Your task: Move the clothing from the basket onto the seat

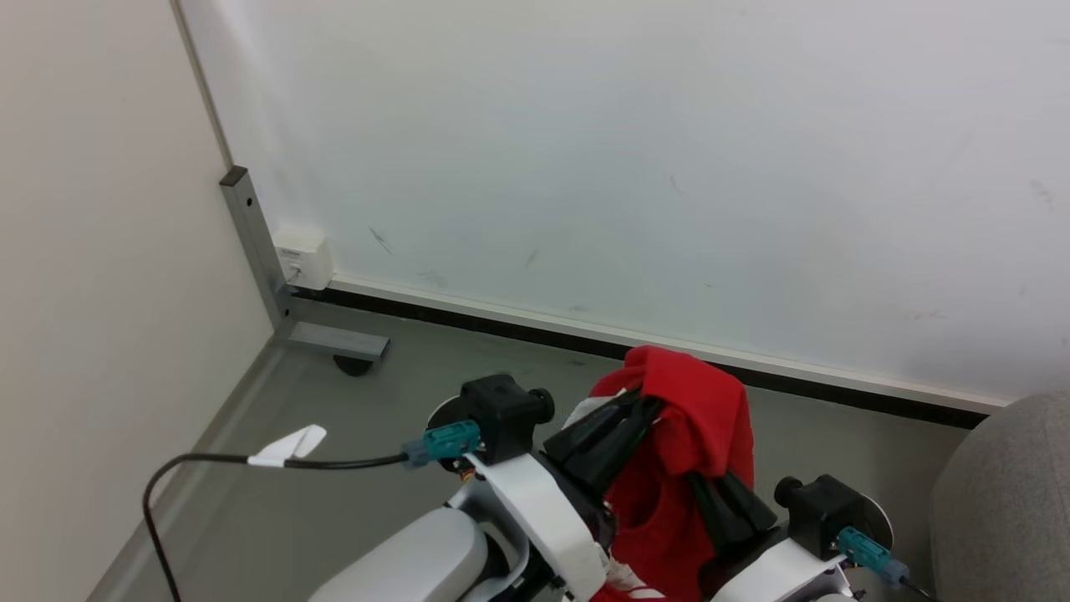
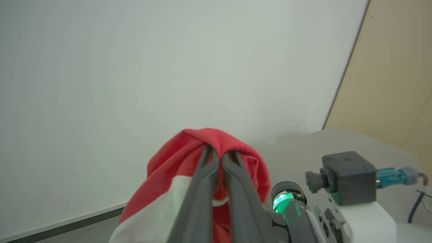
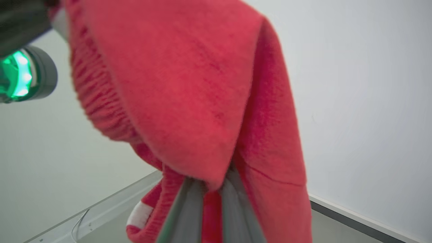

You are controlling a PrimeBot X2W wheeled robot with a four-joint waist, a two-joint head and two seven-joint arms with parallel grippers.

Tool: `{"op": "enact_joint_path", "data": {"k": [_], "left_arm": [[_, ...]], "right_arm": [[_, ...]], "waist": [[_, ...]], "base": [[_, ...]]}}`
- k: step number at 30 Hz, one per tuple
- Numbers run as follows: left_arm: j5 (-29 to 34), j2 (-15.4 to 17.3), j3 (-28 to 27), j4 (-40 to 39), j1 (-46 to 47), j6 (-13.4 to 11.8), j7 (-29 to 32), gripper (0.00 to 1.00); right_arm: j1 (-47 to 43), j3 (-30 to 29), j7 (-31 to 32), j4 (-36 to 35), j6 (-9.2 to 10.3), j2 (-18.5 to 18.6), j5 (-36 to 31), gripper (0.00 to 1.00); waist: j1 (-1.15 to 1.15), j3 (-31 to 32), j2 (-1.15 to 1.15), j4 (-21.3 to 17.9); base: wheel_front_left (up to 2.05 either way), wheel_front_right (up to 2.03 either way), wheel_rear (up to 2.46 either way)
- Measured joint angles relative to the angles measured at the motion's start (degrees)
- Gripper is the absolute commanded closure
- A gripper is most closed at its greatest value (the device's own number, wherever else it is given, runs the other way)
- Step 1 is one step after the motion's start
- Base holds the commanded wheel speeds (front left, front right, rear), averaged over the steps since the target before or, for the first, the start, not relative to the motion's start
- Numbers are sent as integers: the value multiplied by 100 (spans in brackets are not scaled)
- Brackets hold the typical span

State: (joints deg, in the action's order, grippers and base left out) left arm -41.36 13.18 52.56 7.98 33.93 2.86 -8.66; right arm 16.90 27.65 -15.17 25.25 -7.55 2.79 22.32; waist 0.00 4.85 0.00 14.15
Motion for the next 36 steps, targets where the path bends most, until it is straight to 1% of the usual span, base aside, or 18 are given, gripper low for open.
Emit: {"op": "enact_joint_path", "data": {"k": [5,13,14,15,16,22,26,31,36], "left_arm": [[-44,80,-94,165,4,-36,-59,100],[-69,69,-69,221,2,-32,-108,100],[-84,74,-70,225,1,-35,-109,89],[-105,78,-73,223,-1,-38,-113,53],[-110,79,-70,214,-5,-35,-146,0],[-110,101,-24,158,-212,-32,-283,0],[-110,160,-8,182,-316,-31,-353,0],[-19,243,16,172,-393,-8,-435,0],[135,342,8,127,-458,10,-532,0]], "right_arm": [[-99,-80,0,-133,0,0,3,100],[-174,-321,0,-277,0,0,-2,100],[-173,-348,0,-300,0,0,-7,100],[-172,-375,0,-312,0,1,-8,100],[-172,-392,0,-322,0,0,-13,100],[-157,-620,0,-424,0,1,-47,100],[-126,-904,0,-520,0,0,-183,100],[-108,-1244,0,-659,0,2,-447,100],[-95,-1577,0,-858,0,0,-689,100]], "waist": [[0,-18,0,-33],[0,-85,0,-126],[0,-94,0,-145],[0,-103,0,-166],[0,-110,0,-190],[0,-163,0,-431],[0,-213,0,-675],[0,-279,0,-1050],[0,-356,0,-1527]], "base": [[0,0,0],[0,0,0],[0,0,0],[0,0,0],[0,0,0],[0,0,0],[0,0,0],[0,0,0],[0,0,0]]}}
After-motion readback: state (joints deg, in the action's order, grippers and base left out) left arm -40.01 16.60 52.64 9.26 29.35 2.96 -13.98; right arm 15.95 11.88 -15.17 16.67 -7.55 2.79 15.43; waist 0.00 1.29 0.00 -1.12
